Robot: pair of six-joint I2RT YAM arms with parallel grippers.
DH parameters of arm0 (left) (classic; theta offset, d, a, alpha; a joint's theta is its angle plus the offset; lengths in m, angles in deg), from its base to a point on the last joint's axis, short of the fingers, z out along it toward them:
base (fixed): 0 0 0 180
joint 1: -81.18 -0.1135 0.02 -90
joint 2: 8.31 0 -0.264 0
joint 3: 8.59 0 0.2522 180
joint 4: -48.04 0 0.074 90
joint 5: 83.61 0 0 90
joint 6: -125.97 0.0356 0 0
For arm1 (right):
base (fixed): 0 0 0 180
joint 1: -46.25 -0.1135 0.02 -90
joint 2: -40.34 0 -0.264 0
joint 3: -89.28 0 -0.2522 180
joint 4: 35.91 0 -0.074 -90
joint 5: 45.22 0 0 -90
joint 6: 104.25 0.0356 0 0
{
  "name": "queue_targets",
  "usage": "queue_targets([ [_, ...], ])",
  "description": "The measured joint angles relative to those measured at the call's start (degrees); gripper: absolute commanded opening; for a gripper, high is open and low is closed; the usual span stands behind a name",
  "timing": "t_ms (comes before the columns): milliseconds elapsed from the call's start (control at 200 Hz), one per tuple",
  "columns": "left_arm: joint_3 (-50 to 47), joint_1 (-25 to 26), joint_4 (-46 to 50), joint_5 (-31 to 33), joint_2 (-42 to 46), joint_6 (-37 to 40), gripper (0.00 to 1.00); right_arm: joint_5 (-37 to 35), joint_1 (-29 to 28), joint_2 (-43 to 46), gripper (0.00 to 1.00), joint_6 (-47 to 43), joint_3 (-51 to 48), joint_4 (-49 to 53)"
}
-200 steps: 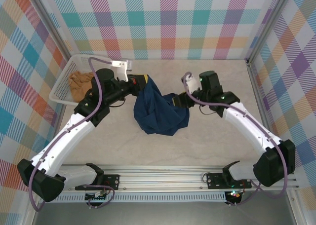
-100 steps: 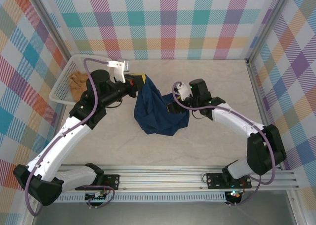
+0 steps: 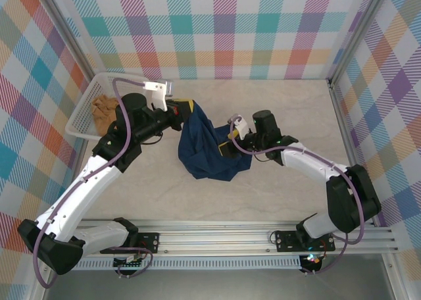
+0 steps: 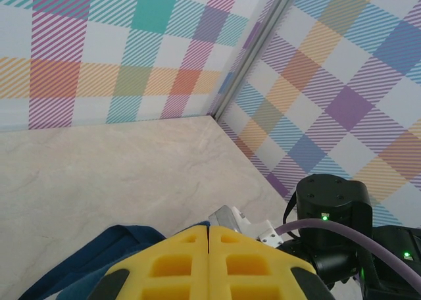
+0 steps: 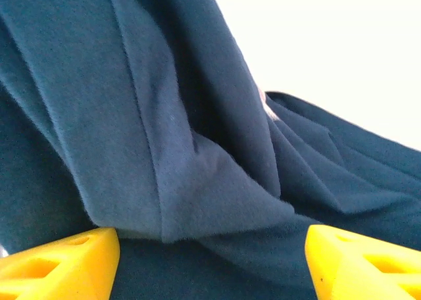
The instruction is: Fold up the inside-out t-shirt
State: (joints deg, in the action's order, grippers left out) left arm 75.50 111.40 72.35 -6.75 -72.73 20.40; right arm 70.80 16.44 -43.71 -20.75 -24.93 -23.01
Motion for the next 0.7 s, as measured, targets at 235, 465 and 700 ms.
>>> queue_targets([
  [235, -0.07, 0.00, 0.09, 0.42, 0.00, 0.00, 0.00, -0.04, -1.01, -3.34, 0.39, -1.60, 0.26, -4.15],
  [465, -0.20, 0.00, 0.39, 1.53, 0.13, 0.02, 0.00, -4.39, -1.05, -1.99, 0.03, -1.75, 0.13, -7.15],
  [700, -0.48, 0.00, 1.42, 3.37, 0.26, 0.24, 0.00, -16.24, -0.37, 8.02, 0.00, -1.22, 2.08, -2.23],
])
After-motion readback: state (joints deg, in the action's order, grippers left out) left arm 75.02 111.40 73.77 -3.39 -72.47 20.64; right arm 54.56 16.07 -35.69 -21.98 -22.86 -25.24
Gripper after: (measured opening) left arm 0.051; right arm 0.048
